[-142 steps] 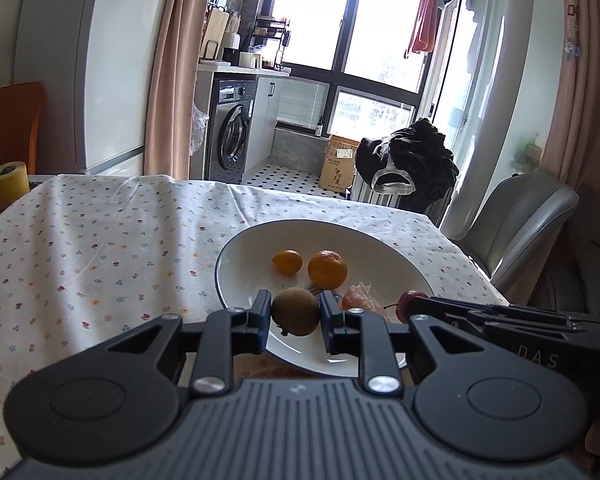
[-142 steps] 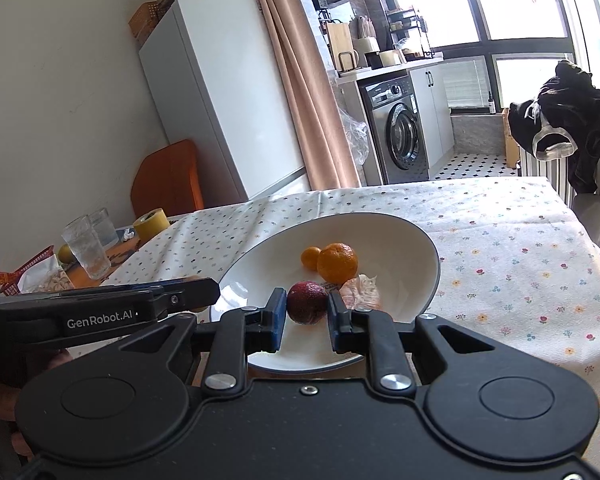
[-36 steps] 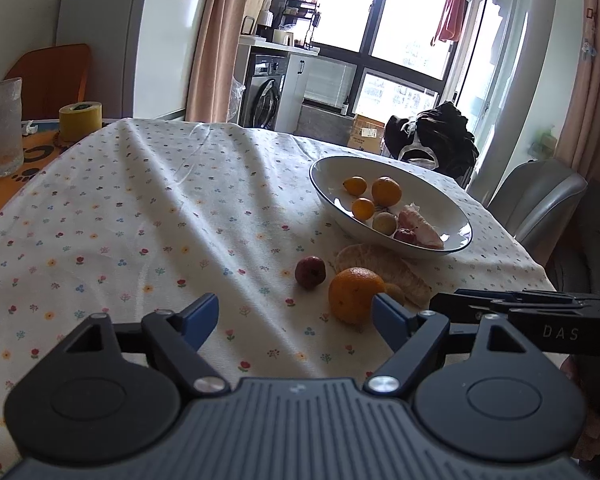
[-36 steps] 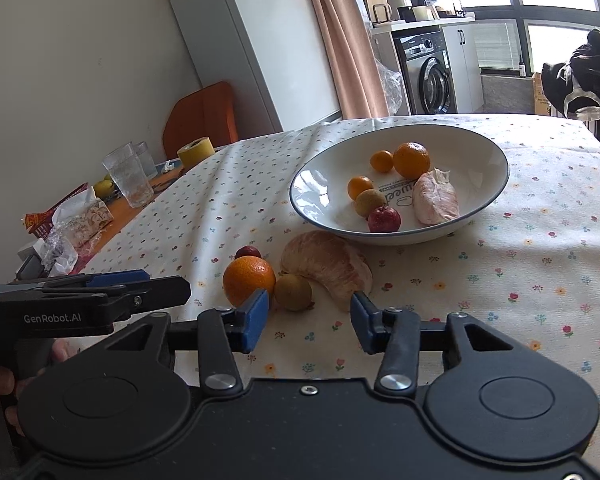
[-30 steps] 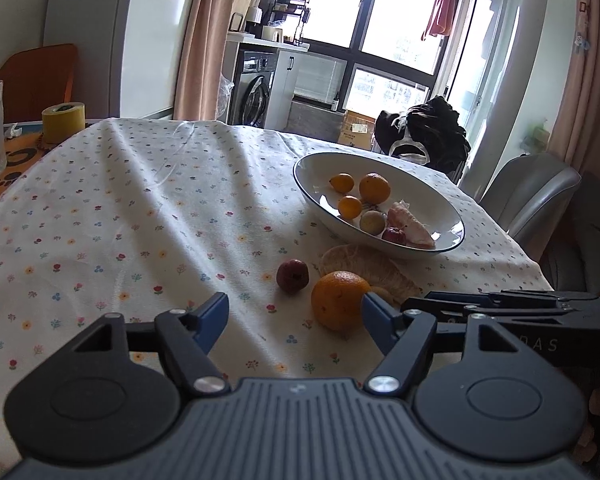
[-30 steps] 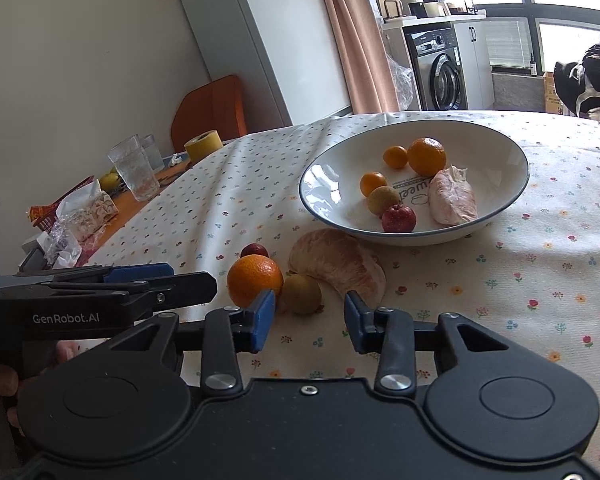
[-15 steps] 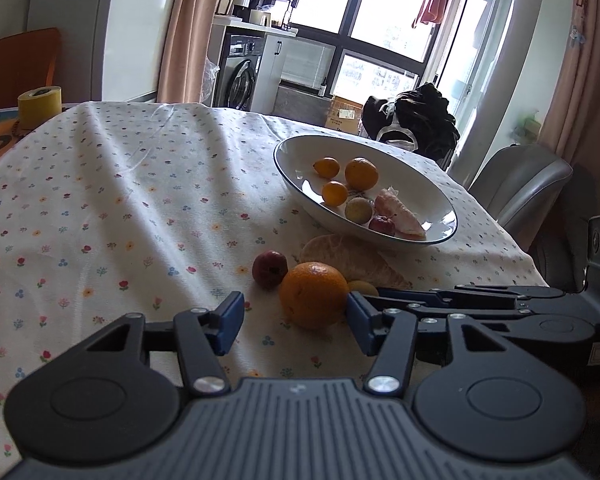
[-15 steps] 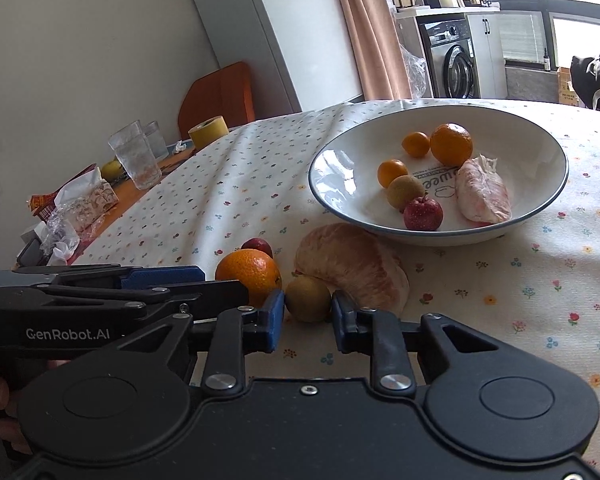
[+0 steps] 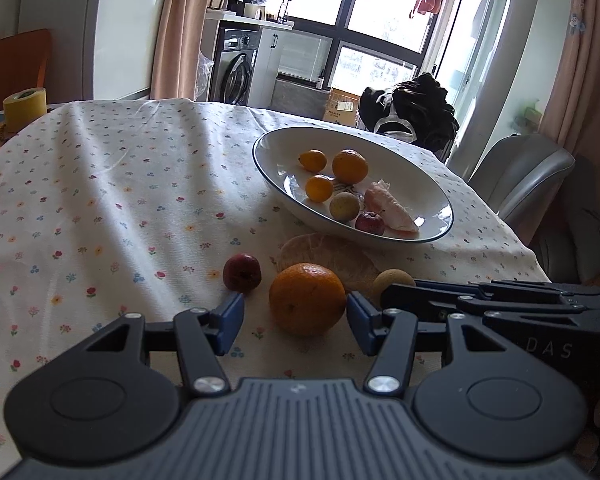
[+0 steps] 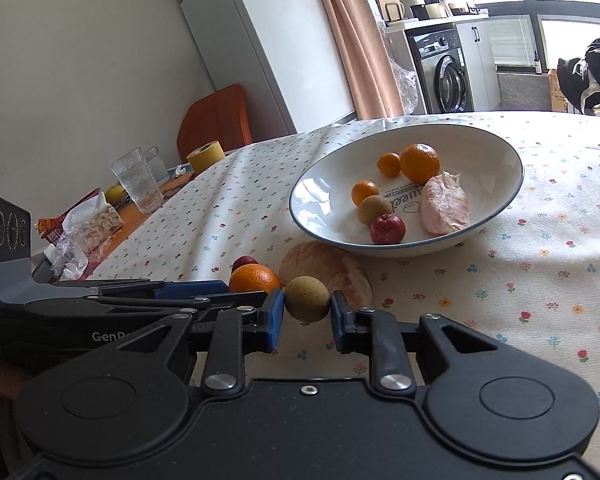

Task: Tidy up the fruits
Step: 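Grasp the large orange with the left tool while the right tool grasps a second kiwi, then carry the large orange and kiwi into the bowl and open both tools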

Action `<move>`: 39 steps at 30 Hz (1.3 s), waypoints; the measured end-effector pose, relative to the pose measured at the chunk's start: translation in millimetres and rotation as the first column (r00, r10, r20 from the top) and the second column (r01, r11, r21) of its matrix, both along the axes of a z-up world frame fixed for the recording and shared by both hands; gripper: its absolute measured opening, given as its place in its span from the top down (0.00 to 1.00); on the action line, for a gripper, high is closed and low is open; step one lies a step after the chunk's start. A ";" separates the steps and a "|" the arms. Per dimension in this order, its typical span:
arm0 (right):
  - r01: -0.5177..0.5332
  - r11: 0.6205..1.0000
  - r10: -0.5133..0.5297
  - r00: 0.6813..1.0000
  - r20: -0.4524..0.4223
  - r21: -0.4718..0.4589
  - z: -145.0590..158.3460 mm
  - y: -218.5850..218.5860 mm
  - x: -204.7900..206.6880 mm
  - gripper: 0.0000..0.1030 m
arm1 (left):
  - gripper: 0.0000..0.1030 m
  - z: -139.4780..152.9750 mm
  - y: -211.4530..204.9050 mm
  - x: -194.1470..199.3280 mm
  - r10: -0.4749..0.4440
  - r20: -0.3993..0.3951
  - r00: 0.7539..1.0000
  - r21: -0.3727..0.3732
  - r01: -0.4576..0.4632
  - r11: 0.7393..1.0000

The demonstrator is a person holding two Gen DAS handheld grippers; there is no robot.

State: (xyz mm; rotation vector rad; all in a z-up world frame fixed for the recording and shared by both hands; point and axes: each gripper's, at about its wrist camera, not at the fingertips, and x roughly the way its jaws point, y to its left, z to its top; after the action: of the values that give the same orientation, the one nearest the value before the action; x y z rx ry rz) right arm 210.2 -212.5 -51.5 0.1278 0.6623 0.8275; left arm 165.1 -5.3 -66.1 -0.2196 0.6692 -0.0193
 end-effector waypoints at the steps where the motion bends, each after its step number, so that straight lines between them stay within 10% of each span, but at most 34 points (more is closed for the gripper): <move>1: 0.005 1.000 -0.005 1.000 -0.001 0.002 0.4 -1.9 0.6 0.77 | 0.46 -1.4 -2.3 1.8 -0.002 -0.005 1.000 0.005 0.002 1.000; 6: 0.024 1.000 -0.024 1.000 -0.005 0.000 0.2 -6.4 3.1 0.77 | 0.61 -5.1 -7.5 5.5 -0.020 -0.002 1.000 -0.002 0.020 1.000; 39: 0.107 0.994 -0.108 0.989 0.096 0.019 30.7 -14.6 30.6 0.77 | 0.61 37.3 -2.8 16.7 0.012 0.108 0.994 0.018 -0.014 1.000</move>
State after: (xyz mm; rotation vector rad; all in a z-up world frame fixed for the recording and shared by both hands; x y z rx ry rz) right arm 240.8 -227.1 -20.7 0.1335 0.5534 0.7296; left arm 181.8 -8.1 -28.8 -0.2036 0.5596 -0.0121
